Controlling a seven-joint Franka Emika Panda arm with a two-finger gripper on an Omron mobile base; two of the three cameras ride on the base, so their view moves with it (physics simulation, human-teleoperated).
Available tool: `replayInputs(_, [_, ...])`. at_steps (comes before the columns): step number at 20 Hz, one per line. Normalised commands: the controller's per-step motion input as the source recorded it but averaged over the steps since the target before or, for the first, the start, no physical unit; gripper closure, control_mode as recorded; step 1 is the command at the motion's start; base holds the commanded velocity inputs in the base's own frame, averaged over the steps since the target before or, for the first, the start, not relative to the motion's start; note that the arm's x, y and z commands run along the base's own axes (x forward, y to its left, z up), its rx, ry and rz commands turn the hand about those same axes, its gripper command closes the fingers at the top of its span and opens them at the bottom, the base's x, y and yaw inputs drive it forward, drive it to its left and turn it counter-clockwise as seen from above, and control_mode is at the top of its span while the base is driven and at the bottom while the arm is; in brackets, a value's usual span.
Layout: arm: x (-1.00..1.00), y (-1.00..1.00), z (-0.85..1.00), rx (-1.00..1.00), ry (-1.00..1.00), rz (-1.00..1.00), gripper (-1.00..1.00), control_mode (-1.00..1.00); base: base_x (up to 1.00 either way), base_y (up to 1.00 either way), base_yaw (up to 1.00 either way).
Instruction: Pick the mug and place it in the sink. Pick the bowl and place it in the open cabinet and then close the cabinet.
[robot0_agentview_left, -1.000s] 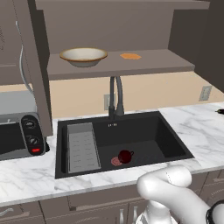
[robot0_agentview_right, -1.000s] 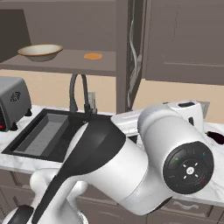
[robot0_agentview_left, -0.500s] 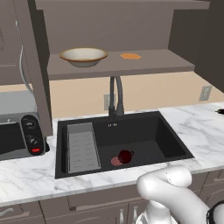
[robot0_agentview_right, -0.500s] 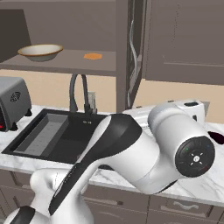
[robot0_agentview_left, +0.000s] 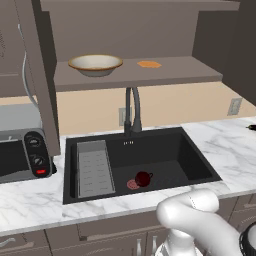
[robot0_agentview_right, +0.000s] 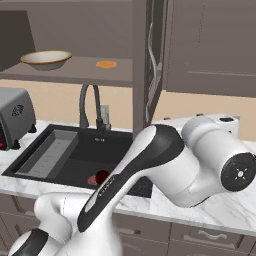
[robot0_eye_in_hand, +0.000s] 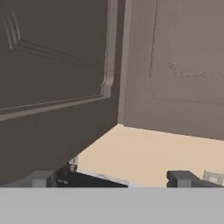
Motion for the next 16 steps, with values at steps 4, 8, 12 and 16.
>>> replayInputs(4, [0.26, -0.40, -0.12, 0.09, 0.00, 0.09, -1.00, -1.00, 0.00, 0.00, 0.00])
replayInputs(8, [0.24, -0.12, -0.16, 0.06, -0.01, 0.07, -1.00, -1.00, 0.00, 0.00, 0.00])
replayInputs(12, [0.30, 0.00, -0.13, 0.01, -0.04, 0.02, -1.00, -1.00, 0.00, 0.00, 0.00])
replayInputs(16, [0.33, -0.37, -0.09, 0.02, -0.06, 0.00, -1.00, -1.00, 0.00, 0.00, 0.00])
